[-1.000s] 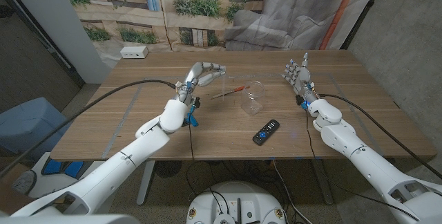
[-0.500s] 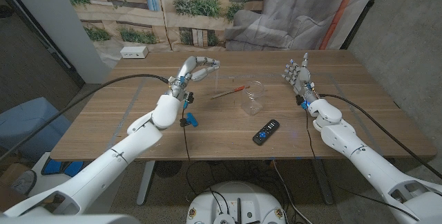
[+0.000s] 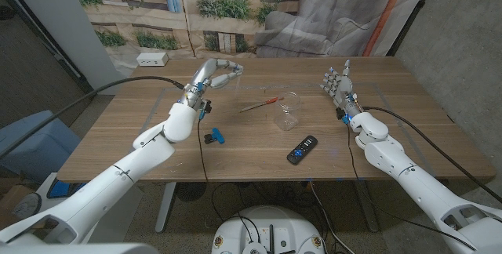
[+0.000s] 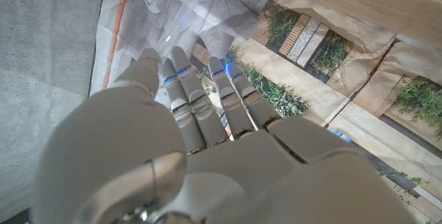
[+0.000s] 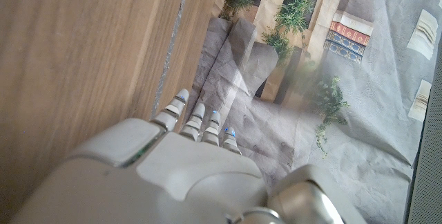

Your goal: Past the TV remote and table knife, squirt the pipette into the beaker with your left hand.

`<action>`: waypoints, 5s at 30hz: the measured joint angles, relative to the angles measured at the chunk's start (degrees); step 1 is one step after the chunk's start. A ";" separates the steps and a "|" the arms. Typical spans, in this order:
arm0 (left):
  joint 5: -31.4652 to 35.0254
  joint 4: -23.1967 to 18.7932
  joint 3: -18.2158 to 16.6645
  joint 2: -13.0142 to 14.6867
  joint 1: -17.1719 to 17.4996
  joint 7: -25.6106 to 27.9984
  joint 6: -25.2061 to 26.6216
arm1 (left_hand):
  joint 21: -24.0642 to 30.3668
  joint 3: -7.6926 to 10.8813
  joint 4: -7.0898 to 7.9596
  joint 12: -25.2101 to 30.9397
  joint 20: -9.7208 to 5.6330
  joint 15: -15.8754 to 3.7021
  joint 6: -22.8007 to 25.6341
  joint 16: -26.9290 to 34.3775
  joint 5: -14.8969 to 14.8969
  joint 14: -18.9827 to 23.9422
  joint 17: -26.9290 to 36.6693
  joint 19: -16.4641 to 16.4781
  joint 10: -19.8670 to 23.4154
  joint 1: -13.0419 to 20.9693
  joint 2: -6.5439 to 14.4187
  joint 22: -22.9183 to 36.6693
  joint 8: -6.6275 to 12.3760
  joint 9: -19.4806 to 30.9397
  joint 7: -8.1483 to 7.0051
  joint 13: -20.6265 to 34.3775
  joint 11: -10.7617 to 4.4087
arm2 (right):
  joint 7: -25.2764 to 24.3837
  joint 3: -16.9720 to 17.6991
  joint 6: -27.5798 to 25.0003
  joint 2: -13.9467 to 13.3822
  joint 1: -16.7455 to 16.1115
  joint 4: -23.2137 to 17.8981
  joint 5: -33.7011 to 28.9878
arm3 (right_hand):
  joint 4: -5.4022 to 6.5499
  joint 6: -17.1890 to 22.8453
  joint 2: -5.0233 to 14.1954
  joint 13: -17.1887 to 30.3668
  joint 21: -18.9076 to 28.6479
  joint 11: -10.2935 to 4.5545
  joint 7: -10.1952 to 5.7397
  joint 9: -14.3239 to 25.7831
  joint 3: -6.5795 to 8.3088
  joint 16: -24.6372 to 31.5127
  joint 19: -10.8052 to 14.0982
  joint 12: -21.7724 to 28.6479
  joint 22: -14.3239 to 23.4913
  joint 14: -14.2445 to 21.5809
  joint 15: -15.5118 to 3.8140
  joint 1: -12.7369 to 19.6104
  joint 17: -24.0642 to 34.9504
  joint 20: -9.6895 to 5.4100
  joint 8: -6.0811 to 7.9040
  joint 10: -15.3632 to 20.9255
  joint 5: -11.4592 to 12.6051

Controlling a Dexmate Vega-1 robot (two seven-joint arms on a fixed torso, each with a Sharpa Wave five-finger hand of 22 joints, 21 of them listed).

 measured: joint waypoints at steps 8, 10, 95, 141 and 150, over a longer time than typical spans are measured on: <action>1.57 -1.11 -2.19 2.98 1.68 0.12 0.18 | 0.00 0.00 0.00 0.00 0.00 -0.11 -0.41 0.00 0.00 -0.11 0.00 0.00 -0.02 0.00 0.00 0.00 0.00 0.00 0.23 0.00 0.02 | -0.01 0.00 0.00 0.00 -0.01 0.00 0.00 | 0.00 0.00 0.00 0.00 0.00 0.00 0.00 0.00 0.00 0.00 0.00 0.00 0.00 0.00 0.00 0.00 0.00 0.00 0.00 0.00 0.00; 1.71 -1.28 -2.61 3.56 1.98 0.12 0.30 | 0.00 0.00 0.00 0.00 0.00 0.11 -0.41 0.00 0.00 -0.32 0.00 0.00 -0.10 0.00 0.00 0.00 0.00 0.00 0.23 0.00 0.10 | -0.02 0.00 0.00 0.00 -0.01 0.00 0.00 | 0.00 0.00 0.00 0.00 0.00 0.00 0.00 0.00 0.00 0.00 0.00 0.00 0.00 0.00 0.00 0.00 0.00 0.00 0.00 0.00 0.00; 13.09 1.21 -0.65 15.28 5.39 -2.23 7.54 | 0.00 1.18 0.24 0.00 0.00 0.51 -0.60 0.00 0.00 -1.53 0.01 0.00 -0.70 -0.01 -0.01 0.00 0.00 0.00 -0.01 0.26 0.11 | -0.07 0.00 -0.05 0.00 -0.03 -0.11 0.00 | 0.00 0.00 0.00 0.00 0.00 0.00 0.00 0.00 0.00 0.00 0.00 0.00 0.00 0.00 0.00 0.00 0.00 0.00 0.00 0.00 0.00; 16.30 5.26 5.84 11.33 1.35 -0.95 13.98 | 0.00 1.41 0.01 0.00 0.00 0.51 -0.89 0.00 0.00 -1.52 0.01 0.00 -1.00 -0.32 -0.32 0.00 0.35 0.00 -0.73 0.24 -0.23 | -0.06 0.00 -0.02 0.00 -0.01 -0.08 -0.01 | 0.00 0.00 0.00 0.06 0.00 0.01 0.00 0.00 0.00 0.00 0.00 0.04 0.00 0.00 0.00 0.00 0.00 0.00 0.00 0.02 0.00; 16.58 5.43 6.73 11.26 0.50 -1.62 14.69 | 0.00 0.98 0.06 0.00 0.20 0.35 -3.20 0.00 0.00 -1.99 0.01 -1.05 -3.08 -1.16 -1.16 -0.01 -0.06 0.02 -0.87 0.25 -0.42 | -0.05 0.00 0.00 0.00 -0.01 -0.06 -0.01 | 0.00 0.00 0.00 -0.03 0.00 0.01 0.00 0.00 0.00 0.00 0.00 0.04 0.00 0.00 0.00 0.00 0.00 0.00 0.00 0.01 0.00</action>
